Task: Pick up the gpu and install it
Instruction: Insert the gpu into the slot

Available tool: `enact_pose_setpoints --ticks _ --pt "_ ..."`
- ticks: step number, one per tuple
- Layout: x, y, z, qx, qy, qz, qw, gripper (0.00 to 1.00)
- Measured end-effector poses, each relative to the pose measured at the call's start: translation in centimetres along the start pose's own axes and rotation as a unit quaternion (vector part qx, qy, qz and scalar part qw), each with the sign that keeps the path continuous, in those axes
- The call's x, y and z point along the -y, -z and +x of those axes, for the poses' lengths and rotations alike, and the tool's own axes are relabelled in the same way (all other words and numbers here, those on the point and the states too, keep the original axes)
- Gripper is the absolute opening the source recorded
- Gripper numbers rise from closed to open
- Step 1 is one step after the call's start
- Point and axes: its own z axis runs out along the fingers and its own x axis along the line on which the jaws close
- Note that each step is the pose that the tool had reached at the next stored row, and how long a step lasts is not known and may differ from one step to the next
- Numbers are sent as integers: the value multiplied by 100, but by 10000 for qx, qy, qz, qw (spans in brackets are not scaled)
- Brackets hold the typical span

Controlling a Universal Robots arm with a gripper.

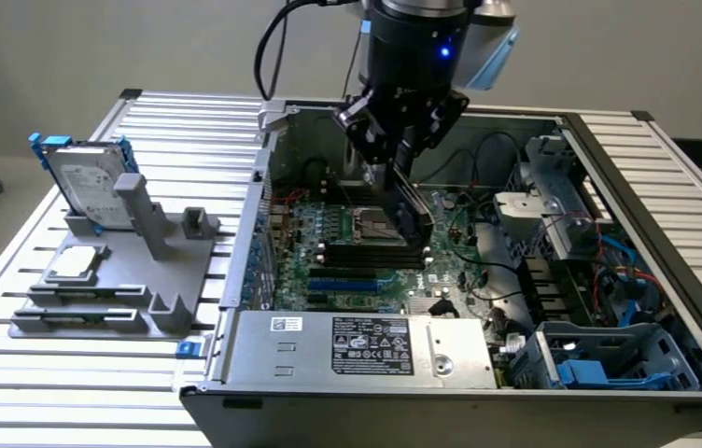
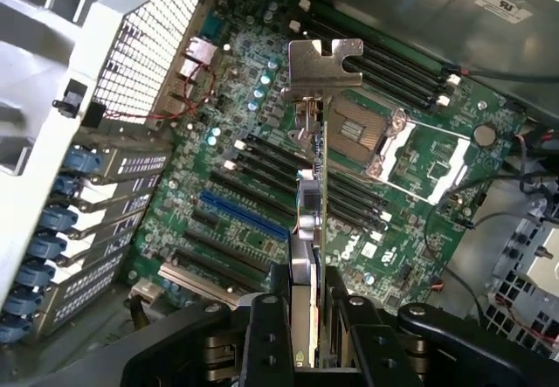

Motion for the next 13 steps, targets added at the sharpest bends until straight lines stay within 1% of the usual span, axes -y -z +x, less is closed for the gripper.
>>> enact_pose_setpoints --ticks 3,6,10,13 --pt "0 -13 0 0 275 3 9996 27" --pt "0 -26 0 0 541 8 9985 27" --pt "0 -44 -1 -1 906 13 9959 27" --pt "0 -58 -1 -1 1176 17 9931 27"
